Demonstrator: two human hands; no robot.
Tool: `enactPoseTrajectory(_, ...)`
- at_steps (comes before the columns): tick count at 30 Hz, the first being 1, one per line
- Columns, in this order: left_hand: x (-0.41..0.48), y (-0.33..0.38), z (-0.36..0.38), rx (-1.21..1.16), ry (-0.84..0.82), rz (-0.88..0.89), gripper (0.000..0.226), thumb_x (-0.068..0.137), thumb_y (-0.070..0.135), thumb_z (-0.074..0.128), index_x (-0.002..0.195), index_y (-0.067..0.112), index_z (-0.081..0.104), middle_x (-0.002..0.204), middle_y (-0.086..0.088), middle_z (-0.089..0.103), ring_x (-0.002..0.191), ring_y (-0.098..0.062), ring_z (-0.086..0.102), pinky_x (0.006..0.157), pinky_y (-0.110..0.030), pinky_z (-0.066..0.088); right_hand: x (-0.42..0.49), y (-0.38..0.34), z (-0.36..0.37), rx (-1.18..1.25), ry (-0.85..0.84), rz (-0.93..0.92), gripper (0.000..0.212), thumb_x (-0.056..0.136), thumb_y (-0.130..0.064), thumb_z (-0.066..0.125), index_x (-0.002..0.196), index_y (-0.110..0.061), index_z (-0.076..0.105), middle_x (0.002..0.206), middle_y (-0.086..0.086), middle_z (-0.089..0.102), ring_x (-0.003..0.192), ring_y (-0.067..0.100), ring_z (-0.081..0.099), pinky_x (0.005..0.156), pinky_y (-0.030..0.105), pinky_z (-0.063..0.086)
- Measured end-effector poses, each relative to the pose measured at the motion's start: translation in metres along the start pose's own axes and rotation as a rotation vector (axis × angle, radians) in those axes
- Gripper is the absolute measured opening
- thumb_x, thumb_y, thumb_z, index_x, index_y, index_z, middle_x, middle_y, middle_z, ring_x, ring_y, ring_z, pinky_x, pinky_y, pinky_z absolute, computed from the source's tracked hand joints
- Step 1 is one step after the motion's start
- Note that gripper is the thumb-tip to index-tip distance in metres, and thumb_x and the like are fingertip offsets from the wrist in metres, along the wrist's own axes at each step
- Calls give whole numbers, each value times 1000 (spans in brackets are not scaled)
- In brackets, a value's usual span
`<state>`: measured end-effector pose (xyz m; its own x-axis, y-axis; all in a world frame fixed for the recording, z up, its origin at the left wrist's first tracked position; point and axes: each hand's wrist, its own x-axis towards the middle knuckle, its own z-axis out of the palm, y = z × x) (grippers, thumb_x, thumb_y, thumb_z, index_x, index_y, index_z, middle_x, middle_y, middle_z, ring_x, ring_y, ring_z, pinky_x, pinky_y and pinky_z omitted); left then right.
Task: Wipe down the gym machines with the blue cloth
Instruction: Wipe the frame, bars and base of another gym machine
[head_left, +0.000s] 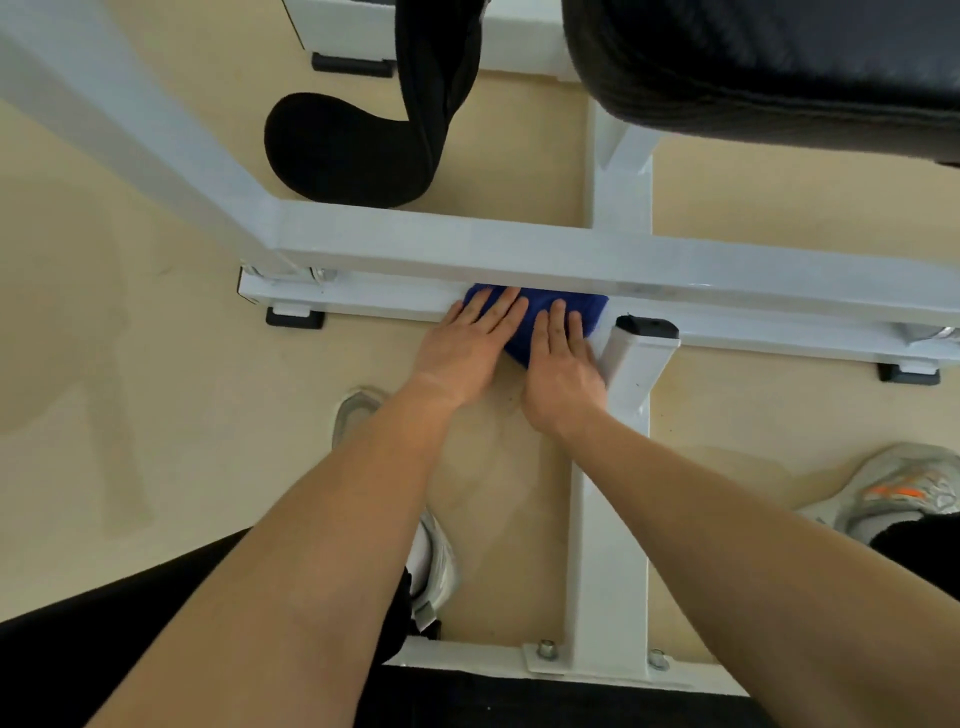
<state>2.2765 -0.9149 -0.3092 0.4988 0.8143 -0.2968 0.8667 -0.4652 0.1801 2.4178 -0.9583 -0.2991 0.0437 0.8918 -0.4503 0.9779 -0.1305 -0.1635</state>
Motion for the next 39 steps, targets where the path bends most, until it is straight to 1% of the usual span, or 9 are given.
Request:
enactPoseTrajectory(9,-70,-65,17,-174,134,-452,86,94,20,54,158,27,-2,165,8,-11,152,-21,0,123,-43,11,35,-83,-7,-171,-93,-453,79,96,-12,39,158,-16,-10,165,2,-18,153,22,-14,125,40,0)
enactPoseTrajectory(12,-74,-77,18,-243,191,-492,77,96,23,53,158,25,7,165,5,-5,151,-24,9,119,-43,26,41,-91,-5,-129,-80,-494,79,96,-12,39,159,-19,-7,166,-1,-15,153,18,-13,125,39,-1)
enactPoseTrajectory(16,-44,-49,16,-339,308,-616,61,96,30,56,152,22,32,164,3,14,143,-28,32,98,-41,50,33,-67,1,-144,-18,-471,77,96,-14,37,158,-18,-8,166,1,-15,153,19,-13,125,39,2)
enactPoseTrajectory(22,-44,-54,30,-126,409,-526,46,97,27,56,142,21,51,155,-2,40,120,-33,52,87,-41,52,35,-65,-3,15,-134,-578,75,96,-2,38,160,-17,1,167,1,-7,153,18,-9,122,34,12)
enactPoseTrajectory(25,-36,-63,21,-154,487,-523,31,92,21,61,122,17,67,135,-4,58,105,-30,57,79,-40,53,40,-69,-6,123,-181,-598,75,96,0,39,160,-20,5,167,-1,-1,153,16,-6,117,27,6)
enactPoseTrajectory(30,-36,-69,11,-184,435,-547,23,97,25,52,112,19,68,118,1,59,101,-21,54,74,-37,50,40,-70,-10,193,-237,-591,71,99,-1,40,159,-21,9,167,-3,4,153,13,-1,117,25,6)
enactPoseTrajectory(34,-64,-76,6,-523,565,-777,14,93,22,56,103,17,65,102,0,60,87,-19,56,68,-35,43,29,-95,-17,218,-256,-648,69,98,-5,46,159,-15,16,165,1,17,152,16,15,123,30,12)
enactPoseTrajectory(37,-91,-96,3,-778,751,-1124,9,92,26,57,97,19,60,89,8,59,77,-14,55,67,-28,37,20,-124,-21,251,-197,-690,64,93,-11,50,153,-16,28,155,5,38,139,21,38,117,40,33)
enactPoseTrajectory(39,-103,-119,1,-888,820,-1325,7,91,27,59,92,20,57,83,7,59,76,-19,56,68,-27,39,14,-137,-20,240,-170,-657,67,95,-14,50,156,-17,23,158,4,33,141,22,36,117,39,32)
